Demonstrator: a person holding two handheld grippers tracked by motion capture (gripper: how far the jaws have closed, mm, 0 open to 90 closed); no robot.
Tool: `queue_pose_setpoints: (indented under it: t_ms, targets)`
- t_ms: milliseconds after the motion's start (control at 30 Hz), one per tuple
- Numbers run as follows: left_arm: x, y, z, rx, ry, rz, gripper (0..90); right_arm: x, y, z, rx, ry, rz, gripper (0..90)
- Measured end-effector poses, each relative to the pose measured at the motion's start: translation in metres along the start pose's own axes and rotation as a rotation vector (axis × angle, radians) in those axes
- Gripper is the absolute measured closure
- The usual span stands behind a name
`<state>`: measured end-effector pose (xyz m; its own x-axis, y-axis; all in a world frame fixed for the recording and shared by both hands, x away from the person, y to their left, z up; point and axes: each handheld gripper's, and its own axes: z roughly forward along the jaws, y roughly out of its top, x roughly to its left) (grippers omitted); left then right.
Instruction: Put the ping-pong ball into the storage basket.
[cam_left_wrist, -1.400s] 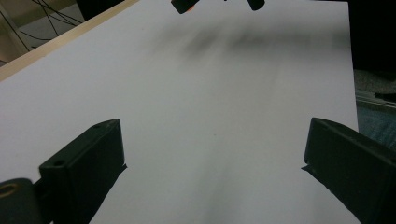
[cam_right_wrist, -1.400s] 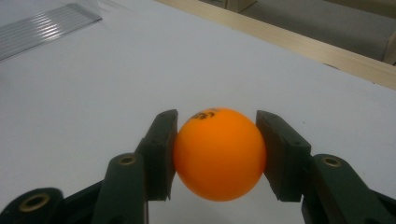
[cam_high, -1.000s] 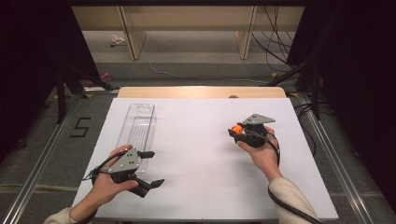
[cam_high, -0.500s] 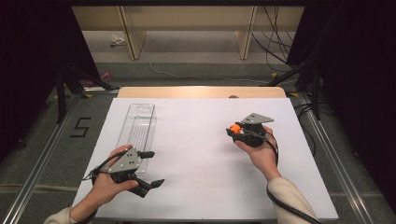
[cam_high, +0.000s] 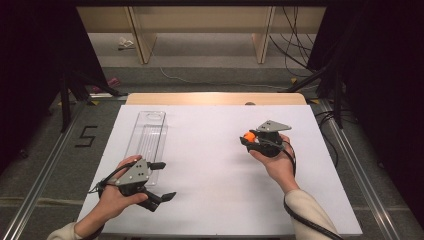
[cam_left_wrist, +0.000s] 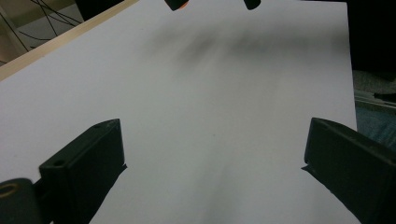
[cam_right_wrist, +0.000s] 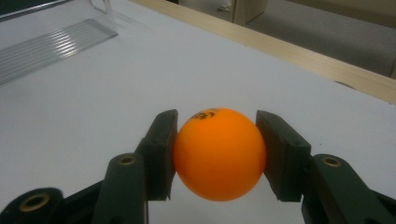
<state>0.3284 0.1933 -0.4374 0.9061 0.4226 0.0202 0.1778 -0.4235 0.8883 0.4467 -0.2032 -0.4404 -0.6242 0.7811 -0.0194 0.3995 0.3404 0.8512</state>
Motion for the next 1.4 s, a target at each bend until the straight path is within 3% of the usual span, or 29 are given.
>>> queue_pose_setpoints:
  t_ms: [1400]
  targets:
    - [0.0,0.0,0.0,0.004,-0.004,0.002,4.6,0.015,0.011,0.005,-0.02,0.026,-0.027,51.5]
